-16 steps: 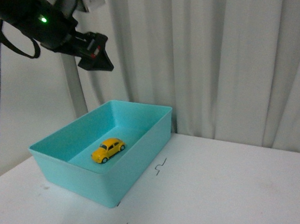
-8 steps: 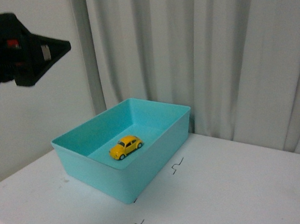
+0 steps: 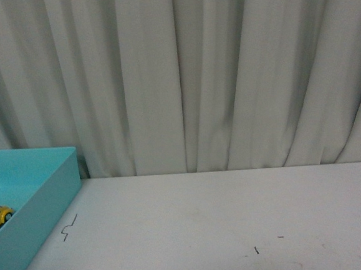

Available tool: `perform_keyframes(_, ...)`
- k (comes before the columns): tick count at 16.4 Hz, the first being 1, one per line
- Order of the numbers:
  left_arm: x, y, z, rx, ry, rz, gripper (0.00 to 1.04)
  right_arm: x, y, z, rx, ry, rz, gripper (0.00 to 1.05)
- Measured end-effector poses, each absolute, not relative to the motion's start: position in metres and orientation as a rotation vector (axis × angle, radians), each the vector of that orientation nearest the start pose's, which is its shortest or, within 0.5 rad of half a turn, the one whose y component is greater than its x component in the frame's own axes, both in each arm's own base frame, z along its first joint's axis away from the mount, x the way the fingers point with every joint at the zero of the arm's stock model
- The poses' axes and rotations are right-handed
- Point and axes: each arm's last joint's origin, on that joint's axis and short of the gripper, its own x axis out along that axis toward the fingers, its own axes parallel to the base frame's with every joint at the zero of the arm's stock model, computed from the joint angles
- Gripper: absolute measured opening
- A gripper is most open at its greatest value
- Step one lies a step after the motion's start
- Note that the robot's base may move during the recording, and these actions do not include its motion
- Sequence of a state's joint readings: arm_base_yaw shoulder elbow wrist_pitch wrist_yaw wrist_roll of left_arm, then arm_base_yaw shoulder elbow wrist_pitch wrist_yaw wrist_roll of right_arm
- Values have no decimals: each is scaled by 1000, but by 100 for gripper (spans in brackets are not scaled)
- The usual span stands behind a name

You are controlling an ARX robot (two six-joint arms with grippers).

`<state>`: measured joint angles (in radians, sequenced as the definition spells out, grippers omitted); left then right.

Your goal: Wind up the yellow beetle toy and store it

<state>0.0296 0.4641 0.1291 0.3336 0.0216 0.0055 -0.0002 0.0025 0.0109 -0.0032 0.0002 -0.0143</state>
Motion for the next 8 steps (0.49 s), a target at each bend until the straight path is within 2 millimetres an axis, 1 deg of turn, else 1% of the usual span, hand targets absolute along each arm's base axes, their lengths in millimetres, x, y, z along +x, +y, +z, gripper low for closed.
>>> perform_keyframes(1, 129, -1, 194, 6, 0, -22, 2, 97, 0, 167, -14, -5, 0, 98)
perform_keyframes(5, 119, 0, 181, 5, 5, 2, 2, 97, 0, 167, -14, -5, 0, 98)
perform_keyframes(8, 114, 0, 177, 5, -1, 1, 2, 97, 0, 167, -14, -5, 0, 98)
